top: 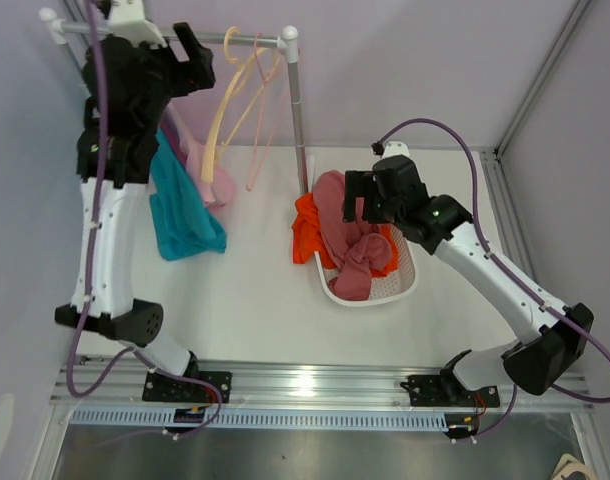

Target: Remove the t-shirt from the hanger

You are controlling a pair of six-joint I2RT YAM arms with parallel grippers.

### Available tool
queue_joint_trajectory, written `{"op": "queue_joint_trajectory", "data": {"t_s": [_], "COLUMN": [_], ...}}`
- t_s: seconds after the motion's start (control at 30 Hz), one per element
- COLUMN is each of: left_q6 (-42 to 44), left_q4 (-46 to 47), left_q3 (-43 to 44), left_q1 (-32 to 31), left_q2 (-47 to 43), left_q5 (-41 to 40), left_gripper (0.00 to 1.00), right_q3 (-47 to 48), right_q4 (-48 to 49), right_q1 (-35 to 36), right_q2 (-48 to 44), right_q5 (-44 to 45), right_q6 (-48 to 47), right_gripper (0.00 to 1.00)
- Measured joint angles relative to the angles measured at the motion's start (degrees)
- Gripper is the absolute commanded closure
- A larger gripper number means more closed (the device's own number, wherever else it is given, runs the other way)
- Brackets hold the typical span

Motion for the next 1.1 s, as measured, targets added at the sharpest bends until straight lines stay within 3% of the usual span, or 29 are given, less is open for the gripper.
{"op": "queue_joint_trajectory", "data": {"t_s": [0.23,0.47,0.6,1.1], "left_q6": [1.62,1.62,1.73,3.80], "left_q4": [0.76,-1.42,-2.95,1.66], "left_q3": [0.13,5.73,5.11,4.63], "left_q1": [0.81,1.20,1.22,2.16], "left_q2": [-8.15,2.05,8.76,11.67], "left_q5": [-13.73,-22.82,-24.90,-35.21], "left_gripper": [0.17,0.22,0.44,0.41], "right_q3": [-0.15,-2.54,-2.78,-2.38], "right_q4": [1.33,1.99,1.97,2.51], "right_q1": [2.14,2.34,2.34,2.16], "right_q2": [0.57,-0.13,-0.79,0.50], "right_q5": [-2.97,-4.31,-4.28,-6.03], "right_q6": [0.17,0.57,0.55,0.33], "right_gripper": [0.01,0.00,0.01,0.00]}}
